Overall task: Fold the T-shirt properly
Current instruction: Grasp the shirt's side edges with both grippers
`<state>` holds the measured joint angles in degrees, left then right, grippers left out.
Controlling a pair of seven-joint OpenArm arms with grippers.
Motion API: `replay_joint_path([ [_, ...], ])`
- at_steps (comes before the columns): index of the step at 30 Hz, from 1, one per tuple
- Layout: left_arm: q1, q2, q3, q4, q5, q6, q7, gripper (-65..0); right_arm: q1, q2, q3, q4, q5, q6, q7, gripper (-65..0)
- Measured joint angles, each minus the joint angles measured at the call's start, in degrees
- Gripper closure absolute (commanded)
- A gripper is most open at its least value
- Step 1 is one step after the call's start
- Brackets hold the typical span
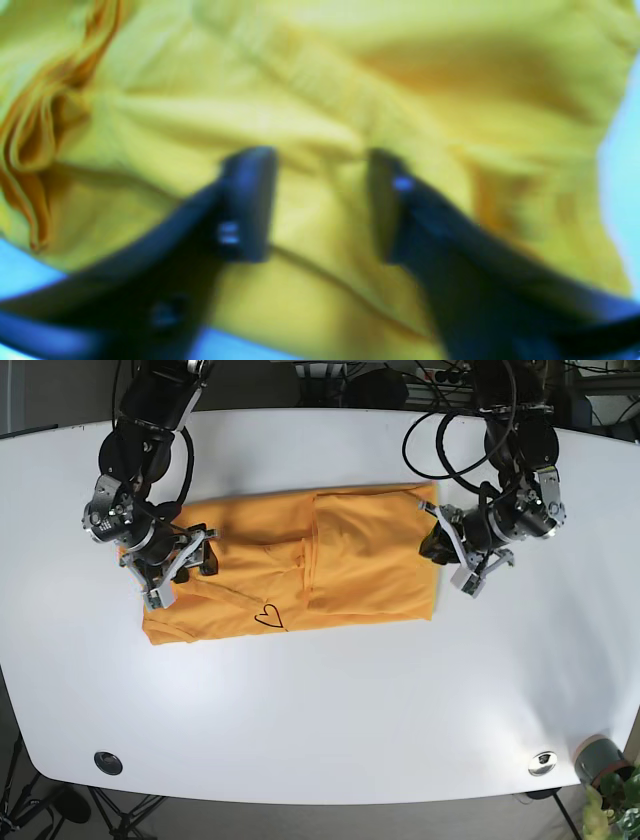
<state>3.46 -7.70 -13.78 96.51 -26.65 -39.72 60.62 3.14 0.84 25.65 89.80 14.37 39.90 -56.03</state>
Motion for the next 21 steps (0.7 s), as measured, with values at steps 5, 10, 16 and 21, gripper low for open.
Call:
replay_joint_path([
  [5,-0.28,0.48,0.44,-4.37,-0.46,-0.07,-2.27,-11.0,2.62,0.04,4.20,1.07,5.05,0.02,-4.61,-52.5],
  [10,-0.72,0.46,0.31,-9.11,-0.42,-0.04,-4.15,-11.0,6.01,1.70,9.86,0.76,9.35,0.02,-9.11,-53.1],
  [16,-1.09,-0.68,0.61,-12.20,-1.42,-0.22,-7.23,-11.0,10.08,7.39,17.62,-5.73,14.86,0.00,-13.09,-53.1],
  [21,-2.49,-1.95,0.55,-14.53,-2.14,-0.44,-7.78,-11.0,12.13,12.50,17.77,-17.07,17.79,-0.22,-12.57,-53.1],
])
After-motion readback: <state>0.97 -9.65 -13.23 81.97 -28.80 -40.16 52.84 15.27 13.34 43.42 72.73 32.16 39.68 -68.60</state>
